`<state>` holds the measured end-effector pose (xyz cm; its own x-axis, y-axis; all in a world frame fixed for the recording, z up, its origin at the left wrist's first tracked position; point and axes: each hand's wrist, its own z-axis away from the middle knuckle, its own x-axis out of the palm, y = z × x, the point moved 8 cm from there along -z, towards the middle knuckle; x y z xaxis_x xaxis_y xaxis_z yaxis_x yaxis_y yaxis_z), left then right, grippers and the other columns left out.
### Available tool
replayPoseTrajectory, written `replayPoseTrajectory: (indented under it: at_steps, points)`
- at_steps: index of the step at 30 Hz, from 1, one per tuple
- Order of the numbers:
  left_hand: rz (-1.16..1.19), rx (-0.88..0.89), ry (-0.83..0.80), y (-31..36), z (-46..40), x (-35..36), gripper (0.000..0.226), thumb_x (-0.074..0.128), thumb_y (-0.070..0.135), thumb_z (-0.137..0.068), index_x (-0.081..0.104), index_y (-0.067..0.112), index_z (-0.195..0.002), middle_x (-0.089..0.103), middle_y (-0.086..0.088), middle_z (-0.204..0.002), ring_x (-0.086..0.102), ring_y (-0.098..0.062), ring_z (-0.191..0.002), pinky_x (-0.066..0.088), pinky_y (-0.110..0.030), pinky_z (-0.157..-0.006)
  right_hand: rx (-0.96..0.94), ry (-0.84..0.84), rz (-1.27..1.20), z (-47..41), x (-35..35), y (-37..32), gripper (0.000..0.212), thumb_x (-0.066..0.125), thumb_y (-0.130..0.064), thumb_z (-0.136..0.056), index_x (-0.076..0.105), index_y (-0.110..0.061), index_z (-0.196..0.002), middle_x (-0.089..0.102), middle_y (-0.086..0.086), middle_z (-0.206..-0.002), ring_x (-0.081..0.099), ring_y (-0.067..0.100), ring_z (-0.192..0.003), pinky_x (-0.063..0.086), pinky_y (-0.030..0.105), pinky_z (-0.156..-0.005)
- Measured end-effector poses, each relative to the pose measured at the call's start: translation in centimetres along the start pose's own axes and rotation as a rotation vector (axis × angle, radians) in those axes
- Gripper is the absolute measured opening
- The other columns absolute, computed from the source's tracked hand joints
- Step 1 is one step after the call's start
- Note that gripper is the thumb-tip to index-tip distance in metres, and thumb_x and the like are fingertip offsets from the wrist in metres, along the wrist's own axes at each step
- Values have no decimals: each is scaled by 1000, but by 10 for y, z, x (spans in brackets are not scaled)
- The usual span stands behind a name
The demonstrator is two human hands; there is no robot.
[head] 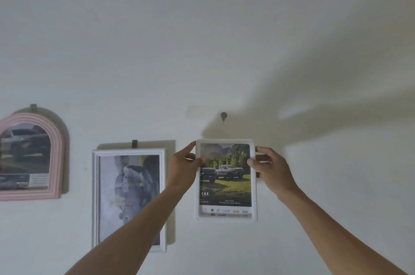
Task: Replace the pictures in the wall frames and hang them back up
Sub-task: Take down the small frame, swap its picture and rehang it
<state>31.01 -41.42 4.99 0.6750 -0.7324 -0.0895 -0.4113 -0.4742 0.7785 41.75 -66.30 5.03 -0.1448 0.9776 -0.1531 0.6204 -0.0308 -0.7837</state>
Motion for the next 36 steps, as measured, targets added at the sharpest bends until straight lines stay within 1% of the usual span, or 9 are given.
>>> replayPoseTrajectory:
  at_steps: [3,7,13,16,19,21,26,29,36]
  points:
    - [-102,47,33,13,-25,5,56,75,27,-82,56,38,-134,72,6,-79,64,-13,-70,51,-29,-73,-36,9,1,-28,-1,-6,35,74,-17,-87,63,-21,-120,70,-3,-100,71,18,-86,58,31,-66]
    - [-242,101,79,31,-46,9,54,70,23,-83,57,39,-133,71,7,-77,60,-13,-67,46,-26,-64,-101,28,73,-58,-2,-12,31,73,-24,-89,63,-26,-118,68,-8,-103,70,17,-89,59,43,-84]
    - [-346,162,135,39,-63,16,53,69,15,-86,56,27,-136,70,-6,-73,62,-23,-76,50,-29,-74,-151,49,56,-78,5,-8,30,72,-20,-88,67,-24,-118,67,-13,-96,69,18,-89,58,46,-85]
    - [-378,194,150,42,-69,18,52,71,16,-85,58,25,-134,69,-8,-74,62,-24,-77,53,-34,-78,-161,83,50,-83,6,-5,33,74,-19,-87,66,-22,-120,67,-14,-94,68,13,-86,59,42,-84]
    - [-408,216,142,40,-71,20,49,70,15,-86,60,25,-132,67,-10,-74,62,-26,-75,53,-37,-76,-192,125,63,-84,3,-5,36,75,-17,-87,65,-22,-121,66,-15,-91,65,2,-81,54,23,-76]
    - [-442,229,151,39,-71,21,46,69,14,-86,62,25,-130,67,-13,-75,63,-28,-75,53,-38,-73,-205,131,69,-83,3,-6,36,75,-16,-86,66,-22,-120,66,-16,-89,64,1,-79,52,19,-73]
    - [-537,229,166,37,-71,21,34,69,17,-85,67,16,-120,60,-10,-79,59,-27,-74,48,-34,-65,-244,141,142,-81,6,-8,33,74,-20,-88,68,-22,-120,71,-6,-93,67,12,-82,51,24,-74]
    - [-611,245,183,37,-71,19,35,67,20,-86,65,15,-120,53,-3,-80,55,-23,-74,41,-28,-63,-255,173,240,-79,7,-11,29,73,-27,-88,67,-28,-116,72,-11,-93,68,12,-85,49,27,-70]
    - [-627,339,147,35,-70,22,47,69,26,-86,55,23,-131,57,-3,-81,56,-22,-75,50,-36,-69,-248,189,284,-77,8,-7,24,72,-31,-89,66,-27,-111,71,-12,-93,69,15,-88,51,33,-75]
